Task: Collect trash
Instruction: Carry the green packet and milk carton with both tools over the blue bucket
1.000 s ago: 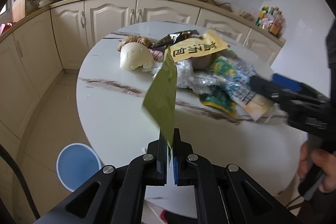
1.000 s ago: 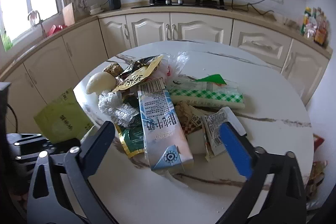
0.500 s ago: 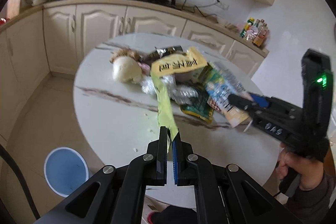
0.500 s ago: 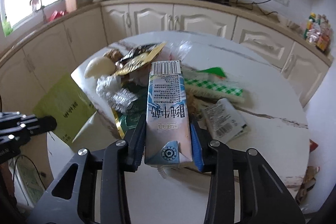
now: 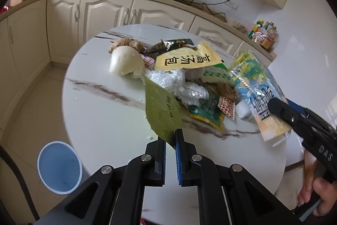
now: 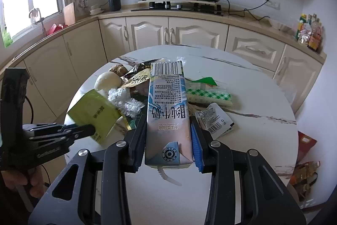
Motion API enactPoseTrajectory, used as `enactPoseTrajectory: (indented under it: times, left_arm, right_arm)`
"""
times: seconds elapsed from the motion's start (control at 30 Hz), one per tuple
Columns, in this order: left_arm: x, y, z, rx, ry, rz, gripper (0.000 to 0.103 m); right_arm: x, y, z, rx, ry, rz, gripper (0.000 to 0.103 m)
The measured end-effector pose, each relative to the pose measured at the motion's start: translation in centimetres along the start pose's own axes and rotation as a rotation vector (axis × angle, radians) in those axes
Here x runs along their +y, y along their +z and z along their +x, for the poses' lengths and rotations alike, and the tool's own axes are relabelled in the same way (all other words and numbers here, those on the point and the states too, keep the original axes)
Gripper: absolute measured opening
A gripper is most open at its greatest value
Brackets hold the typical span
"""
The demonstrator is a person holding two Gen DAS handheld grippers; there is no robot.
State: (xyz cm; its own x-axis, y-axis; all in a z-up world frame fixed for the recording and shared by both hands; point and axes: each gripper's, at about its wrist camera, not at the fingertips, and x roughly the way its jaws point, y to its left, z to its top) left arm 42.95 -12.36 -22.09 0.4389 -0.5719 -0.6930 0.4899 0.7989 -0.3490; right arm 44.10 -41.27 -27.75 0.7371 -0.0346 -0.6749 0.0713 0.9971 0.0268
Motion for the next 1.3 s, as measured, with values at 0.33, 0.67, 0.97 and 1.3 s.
enactPoseTrajectory:
  times: [0.33,0.67,0.97,1.3]
  left_arm:
    - [-0.9,0.5,0.4,-0.056,0.006,0.026,0.000]
    - [0.2,-1.0,-4.8,-0.158,-0.001,0.051,0.000]
    - [9.7,-4.1,-11.1,-0.220,0.176,-0.062,0.000]
    - [23.9,-8.0,-4.0,0.023,0.339,-0.249,0.000]
  right_arm:
    - [2.0,-0.2,0.7,0.004,0.055,-0.028,0.036]
    - [6.7,0.6,0.1,-0.024,0.114,-0.082,0.036]
    - [19.0,2.6,2.7,-0.028,0.307,-0.239,0.036]
    - [34.0,-0.9,16.2,0.208,0.444,-0.392,0.036]
